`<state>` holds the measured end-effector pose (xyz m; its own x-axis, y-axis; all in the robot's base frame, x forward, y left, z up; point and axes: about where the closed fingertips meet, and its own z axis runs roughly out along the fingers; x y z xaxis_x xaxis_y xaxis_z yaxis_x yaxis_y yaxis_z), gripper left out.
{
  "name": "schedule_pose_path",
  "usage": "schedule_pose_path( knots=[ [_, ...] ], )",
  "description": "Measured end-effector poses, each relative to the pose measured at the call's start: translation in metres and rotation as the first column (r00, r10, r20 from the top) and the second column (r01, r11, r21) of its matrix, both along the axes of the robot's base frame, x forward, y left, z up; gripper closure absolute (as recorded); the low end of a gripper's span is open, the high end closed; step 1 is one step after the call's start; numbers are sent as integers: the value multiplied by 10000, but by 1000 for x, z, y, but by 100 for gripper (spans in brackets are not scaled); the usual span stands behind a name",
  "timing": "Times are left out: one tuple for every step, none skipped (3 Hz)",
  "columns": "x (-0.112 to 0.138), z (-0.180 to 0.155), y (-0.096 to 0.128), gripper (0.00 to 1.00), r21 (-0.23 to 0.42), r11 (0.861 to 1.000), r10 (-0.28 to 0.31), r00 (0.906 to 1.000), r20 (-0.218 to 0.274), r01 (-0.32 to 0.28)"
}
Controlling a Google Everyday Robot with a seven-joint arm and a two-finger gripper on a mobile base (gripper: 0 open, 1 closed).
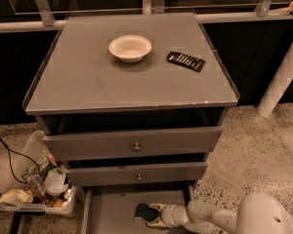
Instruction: Pick sponge from bottom drawer and place on counter
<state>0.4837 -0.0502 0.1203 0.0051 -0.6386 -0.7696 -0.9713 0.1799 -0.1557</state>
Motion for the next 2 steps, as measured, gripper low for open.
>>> schedule_pose_path(
  knots=[
    [-1,1,1,100,-5,10000,33,10000,11,-33],
    [-8,18,-1,100,-104,9999,109,9998,173,-107]
  ],
)
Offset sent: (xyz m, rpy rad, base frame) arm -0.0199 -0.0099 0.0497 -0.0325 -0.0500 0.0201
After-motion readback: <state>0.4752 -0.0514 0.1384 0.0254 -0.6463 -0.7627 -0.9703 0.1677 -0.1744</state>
